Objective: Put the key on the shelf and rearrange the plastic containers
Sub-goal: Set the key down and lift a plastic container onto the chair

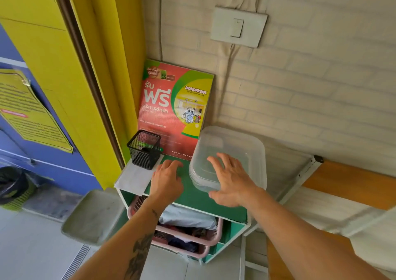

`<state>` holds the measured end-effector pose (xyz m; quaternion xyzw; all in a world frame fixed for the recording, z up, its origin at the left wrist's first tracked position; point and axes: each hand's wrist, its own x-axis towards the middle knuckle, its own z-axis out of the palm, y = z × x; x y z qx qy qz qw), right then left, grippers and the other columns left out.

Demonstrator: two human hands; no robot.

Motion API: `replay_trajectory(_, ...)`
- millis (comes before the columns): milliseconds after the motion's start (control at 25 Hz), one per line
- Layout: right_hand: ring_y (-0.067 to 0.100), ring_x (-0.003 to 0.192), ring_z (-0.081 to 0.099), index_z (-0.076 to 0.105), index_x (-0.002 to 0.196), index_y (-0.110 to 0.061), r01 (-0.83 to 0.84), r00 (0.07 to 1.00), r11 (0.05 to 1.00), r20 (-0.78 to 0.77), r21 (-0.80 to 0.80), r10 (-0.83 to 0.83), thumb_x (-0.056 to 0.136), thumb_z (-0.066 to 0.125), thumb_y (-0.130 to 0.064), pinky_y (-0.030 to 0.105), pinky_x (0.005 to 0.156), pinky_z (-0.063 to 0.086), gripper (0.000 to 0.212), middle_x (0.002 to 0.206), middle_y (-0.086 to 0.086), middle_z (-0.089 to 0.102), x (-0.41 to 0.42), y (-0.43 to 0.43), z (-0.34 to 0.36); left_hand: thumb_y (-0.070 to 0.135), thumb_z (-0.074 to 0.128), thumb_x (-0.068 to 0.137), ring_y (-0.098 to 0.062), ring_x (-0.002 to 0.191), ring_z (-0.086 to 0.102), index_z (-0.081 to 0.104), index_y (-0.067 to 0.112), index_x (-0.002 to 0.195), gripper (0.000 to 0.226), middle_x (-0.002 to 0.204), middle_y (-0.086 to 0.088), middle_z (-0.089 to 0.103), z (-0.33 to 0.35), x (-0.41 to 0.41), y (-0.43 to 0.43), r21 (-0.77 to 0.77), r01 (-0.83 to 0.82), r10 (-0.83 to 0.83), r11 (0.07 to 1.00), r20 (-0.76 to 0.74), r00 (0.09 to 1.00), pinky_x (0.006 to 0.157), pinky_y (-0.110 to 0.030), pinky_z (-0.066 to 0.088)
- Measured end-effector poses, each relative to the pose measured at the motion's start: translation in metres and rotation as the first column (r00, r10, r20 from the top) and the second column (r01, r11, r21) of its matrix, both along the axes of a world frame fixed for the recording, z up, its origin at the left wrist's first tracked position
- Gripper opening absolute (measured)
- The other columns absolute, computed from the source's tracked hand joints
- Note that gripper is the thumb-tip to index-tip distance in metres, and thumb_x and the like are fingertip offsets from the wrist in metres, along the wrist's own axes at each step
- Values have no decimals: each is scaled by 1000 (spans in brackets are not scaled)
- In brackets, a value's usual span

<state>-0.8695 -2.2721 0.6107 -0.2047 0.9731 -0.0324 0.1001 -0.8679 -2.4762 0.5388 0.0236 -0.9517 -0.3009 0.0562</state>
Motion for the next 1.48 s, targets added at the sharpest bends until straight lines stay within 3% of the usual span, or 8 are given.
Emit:
replay_trajectory(160,34,141,16,13,147,-23,5,999,1000,-46,16,-4,76,61,-48,50,117,17,90,151,11,17,1,-5,1,2,55,83,-21,96,59,65,15,115,36,111,-3,64,6,14,4,261,-73,105,963,-111,988,89,-39,51)
replay_trajectory(320,40,134,24,16,144,-20,30,992,995,-127,100,-17,78,56,-51,58,110,25,83,143,16,23,5,-19,-2,9,53,91,-11,81,64,52,24,135,46,117,3,65,-3,29,15,545,-71,7,835,119,993,71,-31,52)
replay_trajectory(520,41,129,31,22,140,-21,74,982,991,-183,116,-52,78,51,-55,60,102,33,76,137,18,32,6,-29,-4,13,44,97,-20,84,60,51,41,132,45,107,0,75,-12,25,26,832,-126,-117,541,222,968,76,-40,49)
replay_trajectory(760,42,106,49,31,123,-15,-3,975,980,-218,198,47,78,53,-52,51,80,49,62,119,27,48,4,-34,4,28,48,89,-22,75,56,52,49,130,47,87,-10,69,-18,13,25,845,-136,-158,517,251,955,68,-38,49)
replay_trajectory(920,37,78,56,42,114,-7,-152,936,937,-259,315,239,76,54,-50,38,60,36,58,89,23,62,-5,-38,15,25,52,82,-24,74,48,54,48,128,52,79,-12,51,-14,6,22,874,-148,-211,463,270,939,59,-35,41)
replay_trajectory(1040,37,73,60,44,107,-7,-241,917,908,-227,343,329,75,55,-48,37,59,35,53,83,19,66,-9,-40,20,18,52,86,-22,76,54,57,55,114,47,81,-11,57,-12,6,20,887,-157,-233,435,280,931,57,-33,44)
replay_trajectory(1200,36,65,62,43,101,-9,-286,898,913,-251,289,361,77,47,-47,35,53,38,45,76,13,65,-17,-34,33,16,47,87,-23,79,56,46,45,135,56,77,-9,55,-9,8,20,856,-178,-197,485,305,932,60,-32,46)
replay_trajectory(1480,28,61,52,43,114,-14,-227,905,952,-315,207,285,81,40,-56,35,57,40,53,74,5,54,-19,-18,57,16,46,90,-24,84,58,46,43,137,53,98,-3,70,-3,9,22,837,-166,-193,521,305,932,60,-33,44)
